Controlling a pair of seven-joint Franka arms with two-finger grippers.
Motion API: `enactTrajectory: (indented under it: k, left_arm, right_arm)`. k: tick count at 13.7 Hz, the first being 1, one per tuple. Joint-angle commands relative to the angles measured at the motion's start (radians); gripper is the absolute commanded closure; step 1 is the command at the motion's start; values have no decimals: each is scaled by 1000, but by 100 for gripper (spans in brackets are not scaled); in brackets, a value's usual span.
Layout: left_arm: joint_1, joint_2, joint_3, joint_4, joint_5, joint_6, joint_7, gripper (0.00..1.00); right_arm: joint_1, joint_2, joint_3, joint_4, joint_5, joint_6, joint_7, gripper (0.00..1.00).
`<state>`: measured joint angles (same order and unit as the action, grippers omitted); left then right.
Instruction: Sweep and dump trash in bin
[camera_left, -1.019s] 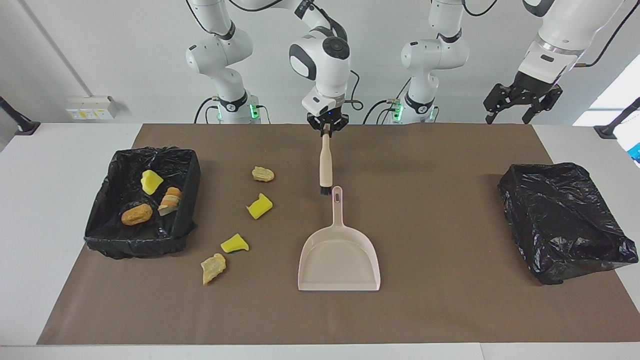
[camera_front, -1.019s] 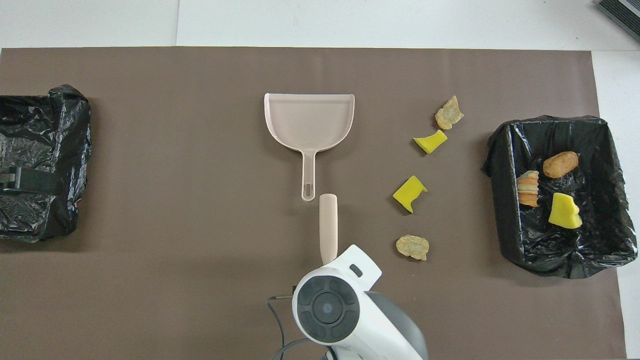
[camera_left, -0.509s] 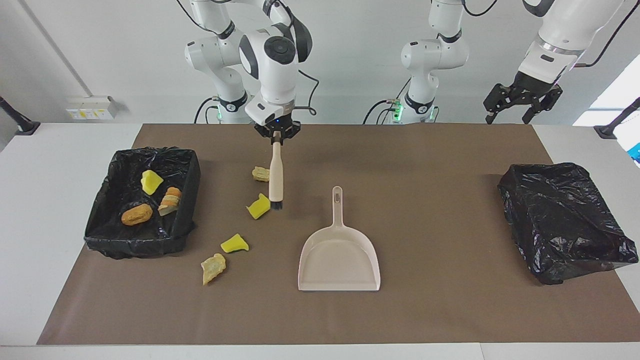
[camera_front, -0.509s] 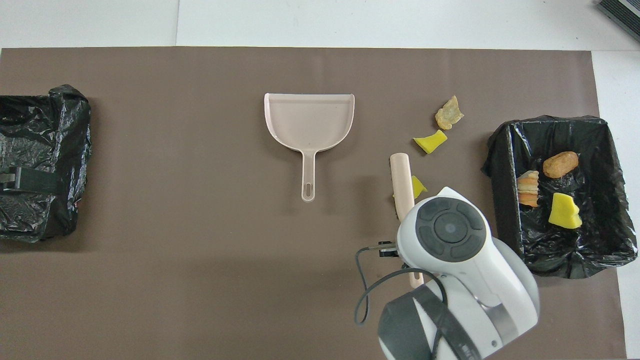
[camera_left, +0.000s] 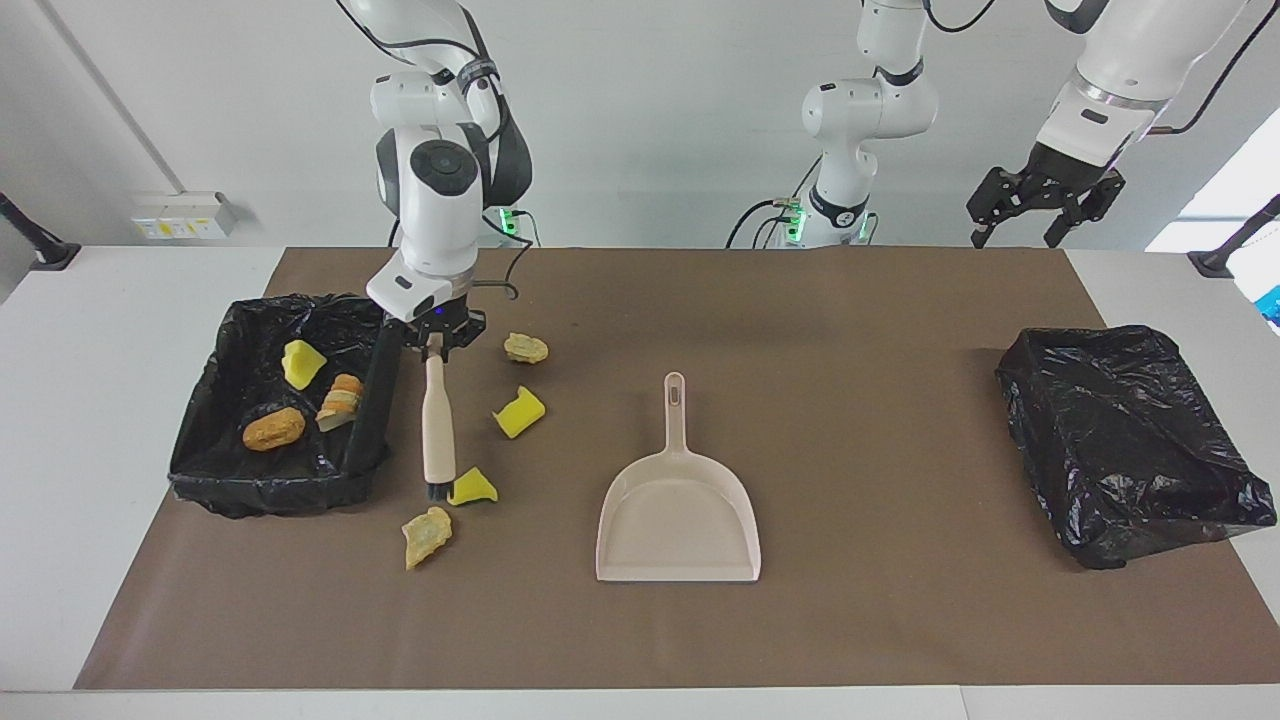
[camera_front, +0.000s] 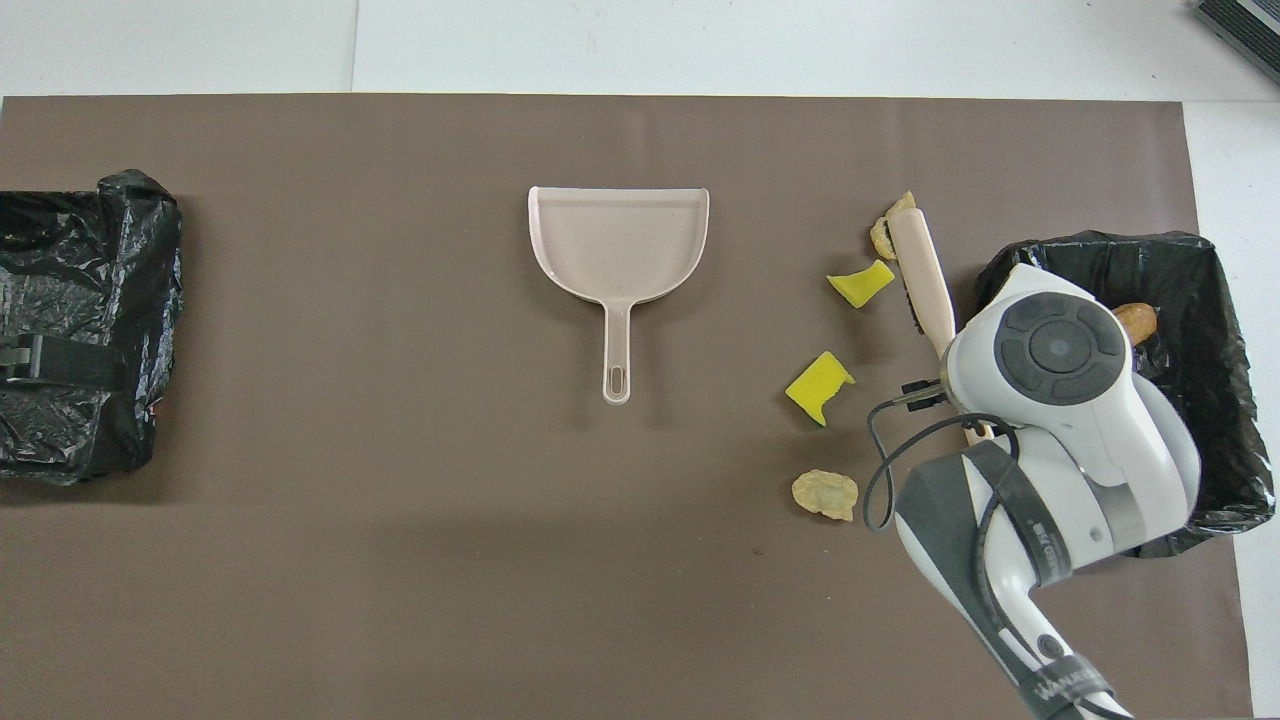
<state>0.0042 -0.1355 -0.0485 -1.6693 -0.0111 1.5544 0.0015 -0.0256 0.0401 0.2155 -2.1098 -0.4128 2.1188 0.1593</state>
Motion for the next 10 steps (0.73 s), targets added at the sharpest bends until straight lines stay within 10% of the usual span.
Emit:
enactTrajectory:
  k: [1, 6, 10]
  left_arm:
    - [-10, -3, 9, 2, 10, 7, 0, 0]
    - [-10, -3, 9, 2, 10, 6, 0, 0]
    - [-10, -3, 9, 2, 10, 7, 0, 0]
  right_arm:
    - [-57, 105, 18, 57, -151, 82, -30, 100]
    - [-79, 164, 24, 65, -252, 106, -102, 100]
    - [-51, 150, 36, 69, 13, -75, -364, 100]
